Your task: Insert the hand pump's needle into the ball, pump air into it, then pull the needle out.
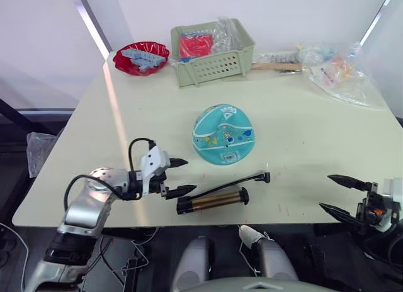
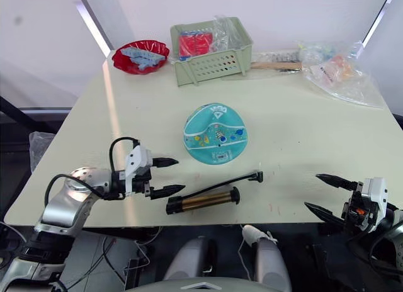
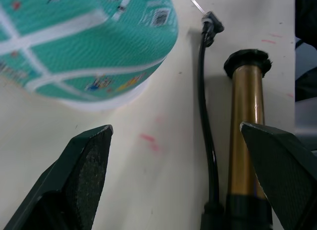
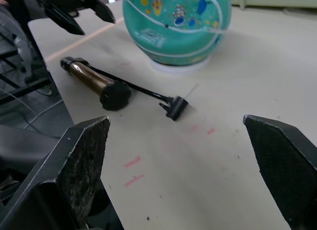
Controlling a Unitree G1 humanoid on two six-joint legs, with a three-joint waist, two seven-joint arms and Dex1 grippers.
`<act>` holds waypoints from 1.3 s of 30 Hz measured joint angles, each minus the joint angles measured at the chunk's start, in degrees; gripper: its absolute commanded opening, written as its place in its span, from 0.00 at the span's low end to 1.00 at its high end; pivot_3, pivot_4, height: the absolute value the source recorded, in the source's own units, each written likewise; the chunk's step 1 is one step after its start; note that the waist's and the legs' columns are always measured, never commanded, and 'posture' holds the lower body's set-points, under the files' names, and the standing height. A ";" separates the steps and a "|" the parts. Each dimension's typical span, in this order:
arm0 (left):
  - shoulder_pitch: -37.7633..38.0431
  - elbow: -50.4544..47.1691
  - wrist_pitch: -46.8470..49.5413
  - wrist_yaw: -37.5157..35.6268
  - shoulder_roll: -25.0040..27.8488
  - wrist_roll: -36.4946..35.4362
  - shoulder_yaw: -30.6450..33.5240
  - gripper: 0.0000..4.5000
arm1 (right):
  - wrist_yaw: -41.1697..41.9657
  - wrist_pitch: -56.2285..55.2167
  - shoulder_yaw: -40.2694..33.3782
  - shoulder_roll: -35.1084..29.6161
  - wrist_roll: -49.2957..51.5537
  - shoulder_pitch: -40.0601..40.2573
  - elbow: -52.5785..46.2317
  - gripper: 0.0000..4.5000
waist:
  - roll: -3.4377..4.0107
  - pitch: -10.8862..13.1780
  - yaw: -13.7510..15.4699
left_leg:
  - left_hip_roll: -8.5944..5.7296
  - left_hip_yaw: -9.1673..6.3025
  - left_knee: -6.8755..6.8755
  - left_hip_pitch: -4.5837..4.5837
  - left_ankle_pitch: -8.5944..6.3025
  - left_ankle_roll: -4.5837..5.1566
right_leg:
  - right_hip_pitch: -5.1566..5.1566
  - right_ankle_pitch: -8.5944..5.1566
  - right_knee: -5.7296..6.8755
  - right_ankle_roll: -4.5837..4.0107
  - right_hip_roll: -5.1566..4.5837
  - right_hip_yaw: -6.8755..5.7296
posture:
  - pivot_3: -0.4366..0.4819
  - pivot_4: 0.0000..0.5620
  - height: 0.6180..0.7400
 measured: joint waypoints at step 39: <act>-14.03 22.62 -10.78 6.21 -20.34 19.38 -19.29 0.60 | 0.05 -3.01 -0.25 1.24 0.21 3.95 -3.74 1.00 | -0.08 0.02 0.19 | -0.16 -0.04 0.15 -0.02 0.01 0.01 | 0.09 0.11 0.02 0.18 0.04 0.10 | 0.48 0.27 0.97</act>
